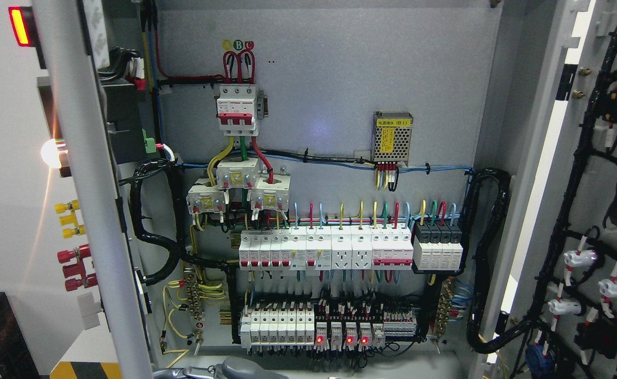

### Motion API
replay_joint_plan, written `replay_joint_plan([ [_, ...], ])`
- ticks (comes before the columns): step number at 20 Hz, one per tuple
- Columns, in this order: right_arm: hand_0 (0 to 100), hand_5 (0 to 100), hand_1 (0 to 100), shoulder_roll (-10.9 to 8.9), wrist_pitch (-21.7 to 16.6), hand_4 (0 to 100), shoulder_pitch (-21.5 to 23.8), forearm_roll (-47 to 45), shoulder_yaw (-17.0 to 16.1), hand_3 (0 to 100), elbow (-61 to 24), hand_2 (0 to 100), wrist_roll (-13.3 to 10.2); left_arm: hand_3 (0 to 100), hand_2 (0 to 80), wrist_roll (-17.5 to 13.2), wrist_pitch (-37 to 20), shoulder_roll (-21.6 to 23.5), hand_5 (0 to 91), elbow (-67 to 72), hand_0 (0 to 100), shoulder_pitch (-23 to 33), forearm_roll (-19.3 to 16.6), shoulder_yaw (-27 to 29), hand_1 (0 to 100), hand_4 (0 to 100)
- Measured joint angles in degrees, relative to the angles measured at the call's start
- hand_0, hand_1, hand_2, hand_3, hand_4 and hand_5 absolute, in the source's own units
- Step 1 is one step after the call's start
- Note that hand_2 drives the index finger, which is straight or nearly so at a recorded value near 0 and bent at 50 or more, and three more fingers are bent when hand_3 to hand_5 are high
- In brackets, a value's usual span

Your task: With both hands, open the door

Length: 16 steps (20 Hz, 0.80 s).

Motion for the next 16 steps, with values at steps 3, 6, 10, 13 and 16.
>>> replay_joint_plan([
  [3,0,0,0,0.48,-0.03,0,-0.35,0.11,0.91,0,0.12,0,-0.24,0,0.0,0.00,0.00,0.04,0.0,-0.02,0,0.15,0.00,-0.01,0,0],
  [6,0,0,0,1.30,-0.03,0,-0.98,0.17,1.82,0,0.28,0,-0.79,0,0.0,0.00,0.00,0.06,0.0,-0.03,0,0.32,-0.02,-0.01,0,0],
  [10,0,0,0,2.45,-0.03,0,-1.98,0.22,2.86,0,1.04,0,-1.29,0,0.0,0.00,-0.02,0.09,0.0,-0.07,0,0.48,-0.02,-0.02,0,0],
  [13,0,0,0,3.25,-0.03,0,-2.57,0.25,3.58,0,1.93,0,-1.41,0,0.0,0.00,-0.08,0.16,0.0,-0.62,0,0.89,-0.03,-0.02,0,0],
  [16,0,0,0,4.05,0.01,0,-3.34,0.29,4.16,0,3.07,0,-1.42,0,0.0,0.00,-0.14,0.33,0.0,-2.40,0,2.31,-0.03,-0.02,0,0],
])
